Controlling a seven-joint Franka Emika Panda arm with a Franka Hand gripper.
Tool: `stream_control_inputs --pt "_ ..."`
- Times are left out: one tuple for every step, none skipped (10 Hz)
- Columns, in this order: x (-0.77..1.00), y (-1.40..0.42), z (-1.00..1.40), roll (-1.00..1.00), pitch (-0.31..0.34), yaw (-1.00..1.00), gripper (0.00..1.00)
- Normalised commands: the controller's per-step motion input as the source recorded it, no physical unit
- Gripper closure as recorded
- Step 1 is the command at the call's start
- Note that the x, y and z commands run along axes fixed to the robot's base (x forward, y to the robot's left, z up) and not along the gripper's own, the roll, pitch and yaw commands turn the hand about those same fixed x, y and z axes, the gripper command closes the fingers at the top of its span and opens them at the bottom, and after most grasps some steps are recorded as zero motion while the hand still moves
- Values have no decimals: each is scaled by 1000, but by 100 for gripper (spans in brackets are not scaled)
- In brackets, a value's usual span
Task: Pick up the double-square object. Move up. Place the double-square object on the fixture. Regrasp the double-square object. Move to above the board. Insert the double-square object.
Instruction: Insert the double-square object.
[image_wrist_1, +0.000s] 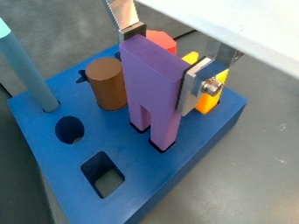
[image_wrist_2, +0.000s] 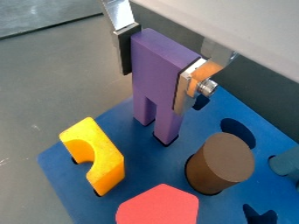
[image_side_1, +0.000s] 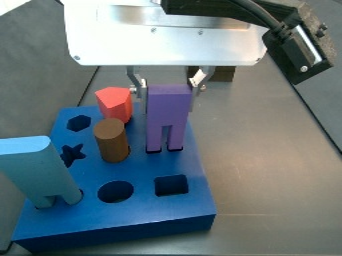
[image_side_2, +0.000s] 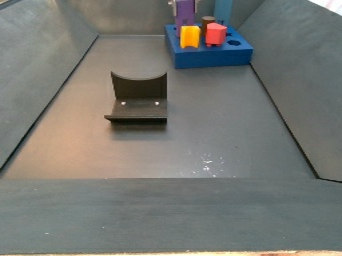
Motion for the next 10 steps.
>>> stream_control_inputs --pt "-9 -83 -277 -3 0 0 100" --pt "-43 -86 -329 -64 -3 0 100" --pt "0 -100 -354 -24 -4 0 100" --pt "54 -131 -440 0 0 -143 100" --pt "0 -109 -554 0 0 -229 100" --pt "0 -77 -543 0 0 -157 100" --pt "0 -60 -434 0 0 -77 100" --pt "0 -17 -203 -10 -41 0 100" --pt "0 0 -140 -47 -74 0 100" --pt "0 0 0 0 0 0 100"
